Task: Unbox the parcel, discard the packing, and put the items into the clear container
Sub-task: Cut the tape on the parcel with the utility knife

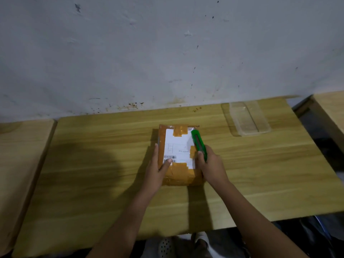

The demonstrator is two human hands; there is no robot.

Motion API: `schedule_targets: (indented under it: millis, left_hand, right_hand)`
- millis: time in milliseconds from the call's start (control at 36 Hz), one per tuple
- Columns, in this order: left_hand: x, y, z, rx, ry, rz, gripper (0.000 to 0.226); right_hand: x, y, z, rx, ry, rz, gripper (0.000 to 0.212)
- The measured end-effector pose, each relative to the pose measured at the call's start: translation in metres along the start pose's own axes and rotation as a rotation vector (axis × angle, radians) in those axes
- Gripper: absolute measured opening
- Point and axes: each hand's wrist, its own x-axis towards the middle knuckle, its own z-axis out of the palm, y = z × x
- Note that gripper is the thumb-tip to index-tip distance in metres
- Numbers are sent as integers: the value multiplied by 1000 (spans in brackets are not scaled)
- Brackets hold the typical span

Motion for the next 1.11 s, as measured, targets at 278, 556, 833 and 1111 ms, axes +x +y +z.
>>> schedule_targets:
  millis: [278, 556, 833, 1111]
  left_hand:
    - [38, 9, -12, 138, 534, -215, 71]
    - [42, 10, -9, -115, 386, -257, 67]
    - [49, 18, -6, -156, 463, -236, 54]
    - [45, 21, -4, -276, 433, -233, 53]
  right_hand:
    - [40, -1, -19, 447, -16, 184, 33]
    - [65, 8, -39, 428, -337, 68, 45]
    - [75, -6, -36, 255, -279, -44, 45]
    - [80, -18, -39, -55, -219, -128, 45]
